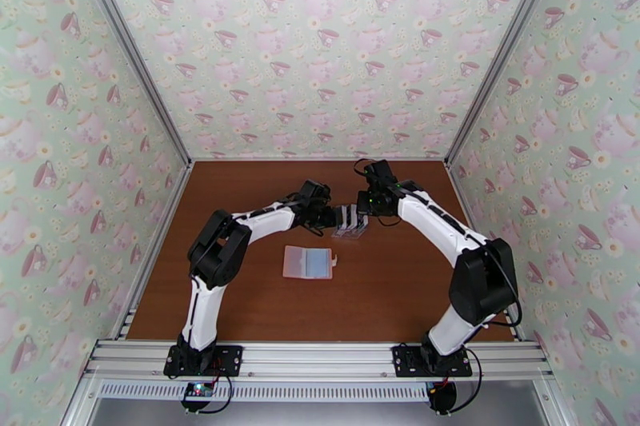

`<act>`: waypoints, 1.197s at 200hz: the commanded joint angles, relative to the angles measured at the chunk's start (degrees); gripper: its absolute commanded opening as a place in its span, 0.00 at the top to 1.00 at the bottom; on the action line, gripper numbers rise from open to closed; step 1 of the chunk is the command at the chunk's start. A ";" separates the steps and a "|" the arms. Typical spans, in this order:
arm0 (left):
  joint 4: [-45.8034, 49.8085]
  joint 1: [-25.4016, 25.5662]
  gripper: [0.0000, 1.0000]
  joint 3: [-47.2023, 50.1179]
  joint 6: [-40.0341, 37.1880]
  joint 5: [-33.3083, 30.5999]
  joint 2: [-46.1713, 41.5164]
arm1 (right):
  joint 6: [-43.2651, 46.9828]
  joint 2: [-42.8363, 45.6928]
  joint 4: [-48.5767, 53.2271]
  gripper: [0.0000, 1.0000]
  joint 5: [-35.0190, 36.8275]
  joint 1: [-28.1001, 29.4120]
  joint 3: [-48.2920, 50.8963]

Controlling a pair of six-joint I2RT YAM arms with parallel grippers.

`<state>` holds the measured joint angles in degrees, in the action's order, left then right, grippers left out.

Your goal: Put the credit cards into the card holder

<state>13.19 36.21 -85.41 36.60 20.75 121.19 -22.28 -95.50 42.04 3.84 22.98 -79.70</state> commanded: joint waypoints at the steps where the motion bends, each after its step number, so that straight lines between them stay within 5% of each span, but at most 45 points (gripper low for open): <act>1: 2.08 0.20 0.58 -1.57 -2.17 -1.66 -3.76 | -1.09 2.82 0.94 1.00 1.73 0.70 -0.99; 61: 3.06 -0.06 0.56 1.74 -3.87 -2.39 -9.00 | -3.33 8.45 -0.76 1.00 2.58 2.06 2.28; 112: 5.16 -0.15 0.56 4.39 -6.82 -3.00 -13.64 | -6.05 13.41 -6.52 1.00 -3.95 2.43 7.99; 191: 3.87 -0.56 0.56 15.48 -10.05 -3.04 -22.54 | -16.56 21.78 -28.27 1.00 -20.31 3.54 23.60; 239: 4.53 -0.83 0.55 23.19 -11.41 -5.54 -28.67 | -22.91 25.25 -41.66 1.00 -23.03 5.77 34.29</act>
<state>17.34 35.92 -65.19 27.07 17.89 95.79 -40.16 -72.69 10.46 -15.92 27.53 -49.58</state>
